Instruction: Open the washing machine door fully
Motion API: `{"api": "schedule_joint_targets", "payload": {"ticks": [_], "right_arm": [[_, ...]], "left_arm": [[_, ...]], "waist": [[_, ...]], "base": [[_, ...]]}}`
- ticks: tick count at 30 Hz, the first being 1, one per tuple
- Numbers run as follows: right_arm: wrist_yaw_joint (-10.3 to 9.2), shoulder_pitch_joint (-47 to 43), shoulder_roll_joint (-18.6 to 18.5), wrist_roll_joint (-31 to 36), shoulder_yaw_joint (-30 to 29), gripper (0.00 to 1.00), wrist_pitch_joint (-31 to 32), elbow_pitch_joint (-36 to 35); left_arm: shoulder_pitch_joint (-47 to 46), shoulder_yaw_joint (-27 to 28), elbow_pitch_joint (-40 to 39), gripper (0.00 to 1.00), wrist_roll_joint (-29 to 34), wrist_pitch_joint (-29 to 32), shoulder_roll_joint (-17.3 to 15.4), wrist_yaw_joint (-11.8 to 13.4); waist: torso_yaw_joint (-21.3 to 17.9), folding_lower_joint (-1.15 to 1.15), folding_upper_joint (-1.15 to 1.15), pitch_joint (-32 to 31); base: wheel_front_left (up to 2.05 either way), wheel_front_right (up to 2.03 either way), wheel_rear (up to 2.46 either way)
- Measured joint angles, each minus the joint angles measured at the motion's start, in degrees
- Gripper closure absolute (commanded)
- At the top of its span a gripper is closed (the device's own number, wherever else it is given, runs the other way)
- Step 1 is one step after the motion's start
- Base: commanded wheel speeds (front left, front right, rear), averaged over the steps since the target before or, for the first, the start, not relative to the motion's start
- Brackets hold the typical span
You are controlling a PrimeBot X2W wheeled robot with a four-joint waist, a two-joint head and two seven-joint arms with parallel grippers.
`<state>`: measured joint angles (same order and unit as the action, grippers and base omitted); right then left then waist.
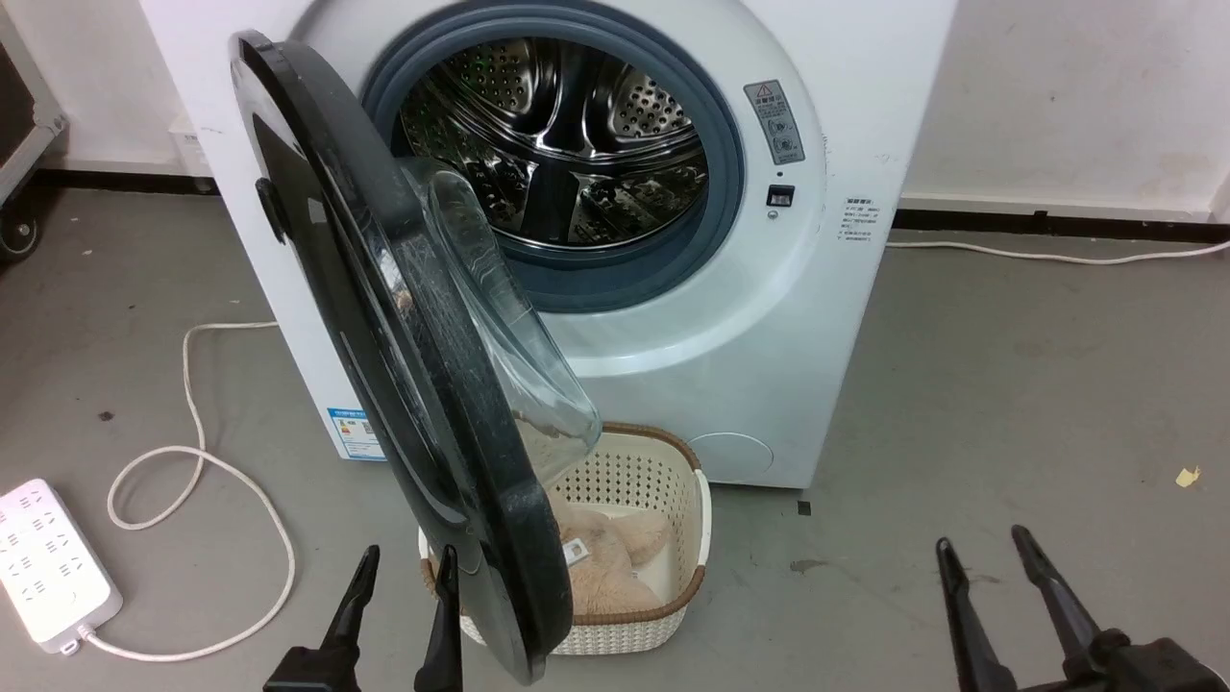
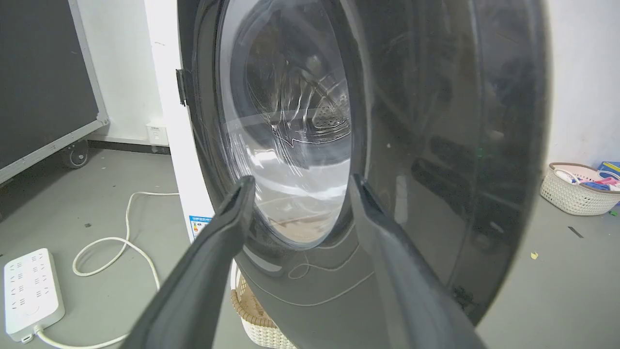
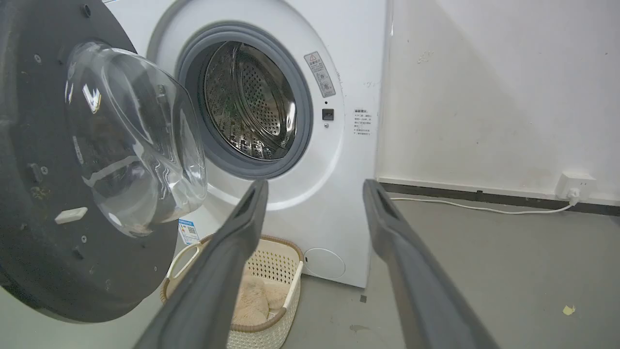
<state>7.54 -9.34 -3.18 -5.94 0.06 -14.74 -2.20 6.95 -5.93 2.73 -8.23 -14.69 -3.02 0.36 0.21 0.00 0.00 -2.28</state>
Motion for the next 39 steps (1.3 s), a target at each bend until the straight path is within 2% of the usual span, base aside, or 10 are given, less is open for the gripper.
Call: {"api": "schedule_joint_targets", "payload": {"ticks": [4, 5, 6, 11, 19, 26, 29, 34, 39], "right_arm": [[-0.01, 0.0, 0.0, -0.6, 0.0, 0.0, 0.0, -0.1], [-0.01, 0.0, 0.0, -0.6, 0.0, 0.0, 0.0, -0.1], [-0.01, 0.0, 0.0, -0.6, 0.0, 0.0, 0.0, -0.1], [-0.01, 0.1, 0.0, -0.7, 0.4, 0.0, 0.0, -0.2], [-0.01, 0.2, 0.0, -0.7, 0.9, 0.0, 0.0, -0.4], [-0.01, 0.2, 0.0, -0.7, 1.2, 0.0, 0.0, -0.2], [-0.01, 0.2, 0.0, -0.7, 1.5, 0.0, 0.0, 0.0], [-0.01, 0.3, 0.0, -0.2, 1.7, 0.0, 0.0, 0.5], [-0.01, 0.4, 0.0, 0.1, 1.2, 0.0, 0.0, 0.7]], "left_arm": [[0.0, 0.0, 0.0, 0.02, 0.1, 0.0, 0.0, 0.0], [0.0, 0.0, 0.0, 0.41, 0.1, 0.0, 0.0, 0.0], [0.0, -0.1, 0.1, 0.98, 0.1, 0.0, 0.0, 0.0], [0.0, 0.2, -2.0, 1.0, 0.6, 0.0, 0.1, 0.2], [-2.5, 4.6, -13.4, 1.0, 0.1, 0.0, 0.2, 2.2], [-8.3, 4.5, -22.6, 1.0, 1.9, -0.1, 0.2, 3.0], [-9.8, 2.6, -25.2, 1.0, 2.0, 0.4, 0.2, 3.0], [-10.5, -3.6, -27.4, 1.0, 7.4, 5.5, -0.3, 2.8], [-10.5, -12.1, -26.7, 1.0, 5.8, 8.8, 0.0, 2.5]], "waist": [[0.0, 0.0, 0.0, 0.0], [0.0, 0.0, 0.0, 0.0], [0.0, 0.0, 0.0, 0.0], [-0.1, 0.0, 0.0, 0.0], [0.2, 0.0, 0.0, -0.3], [0.2, 0.0, 0.0, -0.7], [0.0, 0.0, 0.0, -0.8], [-0.7, 0.0, 0.0, -0.8], [-1.0, 0.0, 0.0, -0.1]], "base": [[0.0, 0.0, 0.0], [0.0, 0.0, 0.0], [0.0, 0.0, 0.0], [0.0, 0.0, 0.0], [0.0, 0.0, 0.0], [0.0, 0.0, 0.0], [0.0, 0.0, 0.0], [0.0, 0.0, 0.0], [0.0, 0.0, 0.0]]}}
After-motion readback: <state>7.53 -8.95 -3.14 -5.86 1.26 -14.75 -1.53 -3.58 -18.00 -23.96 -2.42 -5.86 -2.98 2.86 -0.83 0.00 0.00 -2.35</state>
